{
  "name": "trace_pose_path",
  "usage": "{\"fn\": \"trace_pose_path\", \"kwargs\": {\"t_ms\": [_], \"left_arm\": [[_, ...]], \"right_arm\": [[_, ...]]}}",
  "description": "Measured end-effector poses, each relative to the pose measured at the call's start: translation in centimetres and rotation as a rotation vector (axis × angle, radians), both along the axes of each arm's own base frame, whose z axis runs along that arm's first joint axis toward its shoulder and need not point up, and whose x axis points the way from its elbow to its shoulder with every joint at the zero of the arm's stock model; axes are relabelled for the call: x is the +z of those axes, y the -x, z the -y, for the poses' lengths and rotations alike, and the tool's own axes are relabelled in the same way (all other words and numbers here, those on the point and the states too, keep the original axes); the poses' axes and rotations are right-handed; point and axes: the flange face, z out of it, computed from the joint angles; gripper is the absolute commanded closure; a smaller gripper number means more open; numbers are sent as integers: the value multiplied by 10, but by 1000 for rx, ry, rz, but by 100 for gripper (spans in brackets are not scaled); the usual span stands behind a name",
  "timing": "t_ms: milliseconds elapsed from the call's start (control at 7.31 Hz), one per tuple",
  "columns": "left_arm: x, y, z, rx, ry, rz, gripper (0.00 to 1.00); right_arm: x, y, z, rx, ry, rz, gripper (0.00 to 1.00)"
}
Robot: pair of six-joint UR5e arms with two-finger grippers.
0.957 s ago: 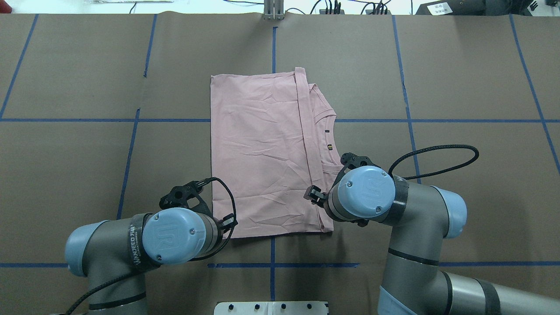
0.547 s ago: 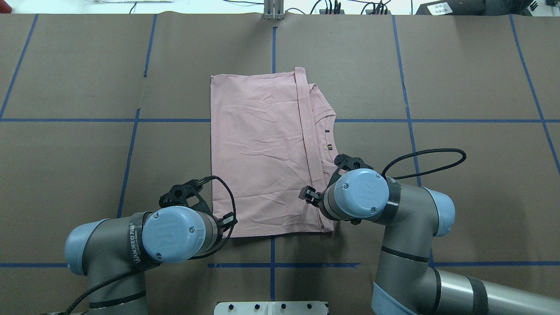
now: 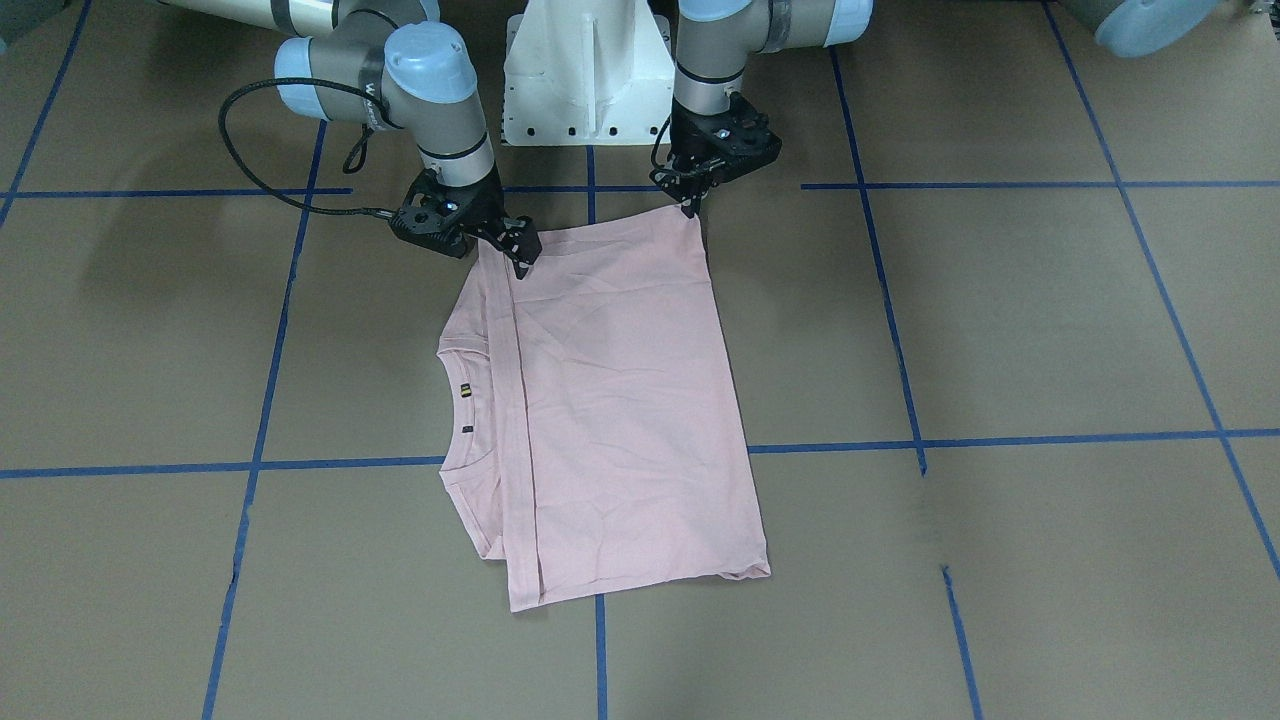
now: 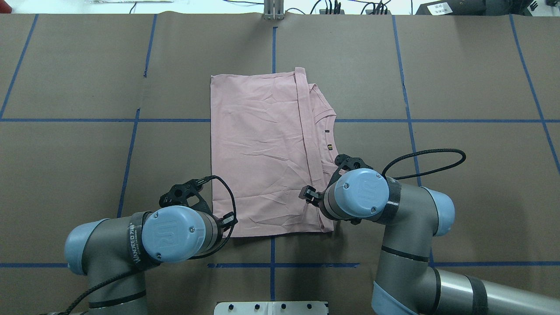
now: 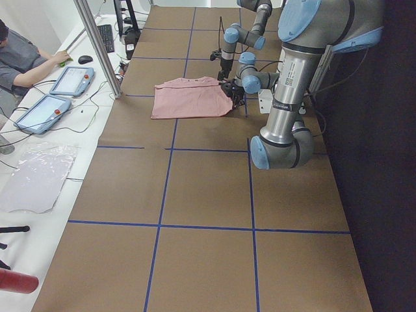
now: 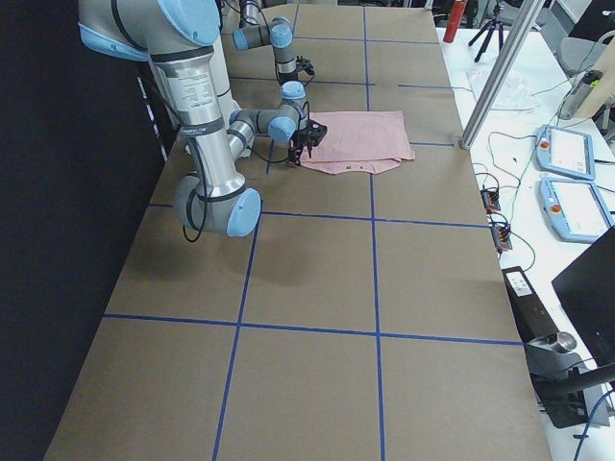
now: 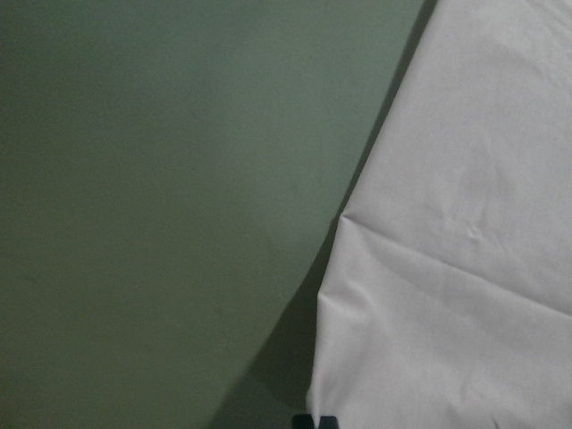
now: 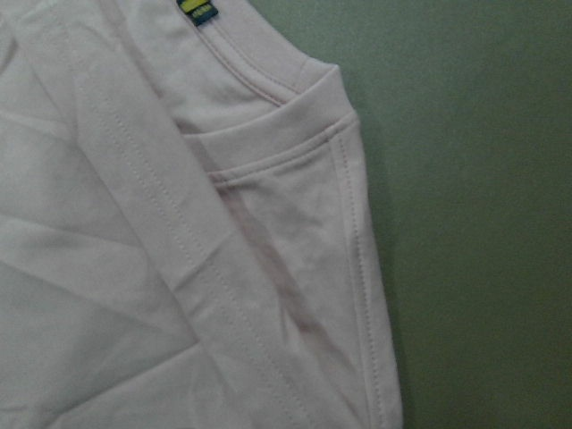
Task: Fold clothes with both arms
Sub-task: 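Move the right gripper to the shirt's other near corner, then grasp both near corners of the shirt with the left and right grippers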
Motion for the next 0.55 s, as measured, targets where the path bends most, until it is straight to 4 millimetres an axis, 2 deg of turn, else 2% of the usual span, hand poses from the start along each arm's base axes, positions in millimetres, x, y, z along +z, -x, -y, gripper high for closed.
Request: {"fn": "trace_pose_path", "kwargs": {"t_ms": [137,547], "left_arm": [[0,0,0,0,0,0,100],[1,0,0,0,0,1,100]], "right_arm": [[2,0,0,1,5,-11,12],[4,1,-1,1,19,-46,67]]}}
